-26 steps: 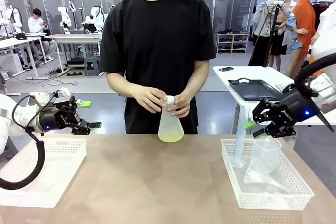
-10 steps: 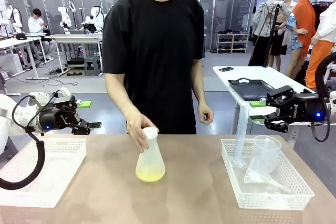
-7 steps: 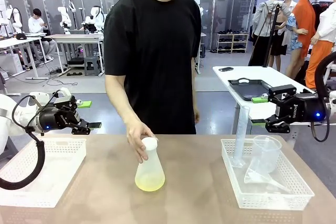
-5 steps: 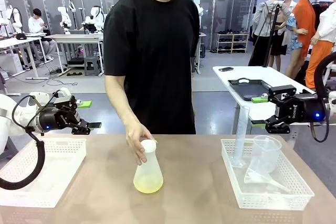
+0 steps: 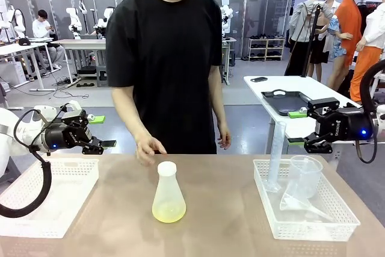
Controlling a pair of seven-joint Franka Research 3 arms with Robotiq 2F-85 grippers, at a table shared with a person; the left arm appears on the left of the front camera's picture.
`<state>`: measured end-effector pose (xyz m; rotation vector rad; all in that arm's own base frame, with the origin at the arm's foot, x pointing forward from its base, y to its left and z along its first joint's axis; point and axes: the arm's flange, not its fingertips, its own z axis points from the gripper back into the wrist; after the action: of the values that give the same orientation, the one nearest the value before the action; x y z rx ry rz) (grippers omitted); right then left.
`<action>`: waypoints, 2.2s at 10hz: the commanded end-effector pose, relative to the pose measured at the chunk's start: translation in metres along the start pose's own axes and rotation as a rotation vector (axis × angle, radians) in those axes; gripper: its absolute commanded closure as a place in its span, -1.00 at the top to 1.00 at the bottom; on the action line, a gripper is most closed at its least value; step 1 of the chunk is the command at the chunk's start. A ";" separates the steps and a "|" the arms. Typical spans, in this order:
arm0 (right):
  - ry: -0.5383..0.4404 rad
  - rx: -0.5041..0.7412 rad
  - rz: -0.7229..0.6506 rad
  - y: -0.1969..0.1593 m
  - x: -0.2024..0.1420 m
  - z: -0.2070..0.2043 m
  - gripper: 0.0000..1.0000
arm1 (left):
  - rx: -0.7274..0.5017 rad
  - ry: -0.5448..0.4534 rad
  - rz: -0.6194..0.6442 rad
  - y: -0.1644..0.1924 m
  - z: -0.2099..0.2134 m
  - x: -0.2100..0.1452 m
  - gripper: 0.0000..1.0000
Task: Prepare the solutions needed for the experiment.
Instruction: When the human places the Big flask in the center of the table, pick up the Big flask and place it in the left Organizing basket.
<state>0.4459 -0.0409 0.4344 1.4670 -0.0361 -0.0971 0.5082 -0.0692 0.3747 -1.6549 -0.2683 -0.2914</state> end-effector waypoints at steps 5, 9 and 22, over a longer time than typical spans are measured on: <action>0.000 0.002 0.003 0.001 0.000 0.001 0.52 | 0.000 0.000 0.000 0.000 0.000 0.000 1.00; 0.000 0.002 0.003 0.001 0.000 0.001 0.52 | 0.036 0.046 -0.069 -0.018 0.000 -0.005 1.00; 0.000 0.002 0.003 0.001 0.000 0.001 0.52 | 0.428 0.516 -0.885 -0.062 -0.025 0.004 1.00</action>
<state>0.4458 -0.0416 0.4343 1.4664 -0.0371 -0.0989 0.4889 -0.0886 0.4290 -0.8799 -0.6282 -1.2471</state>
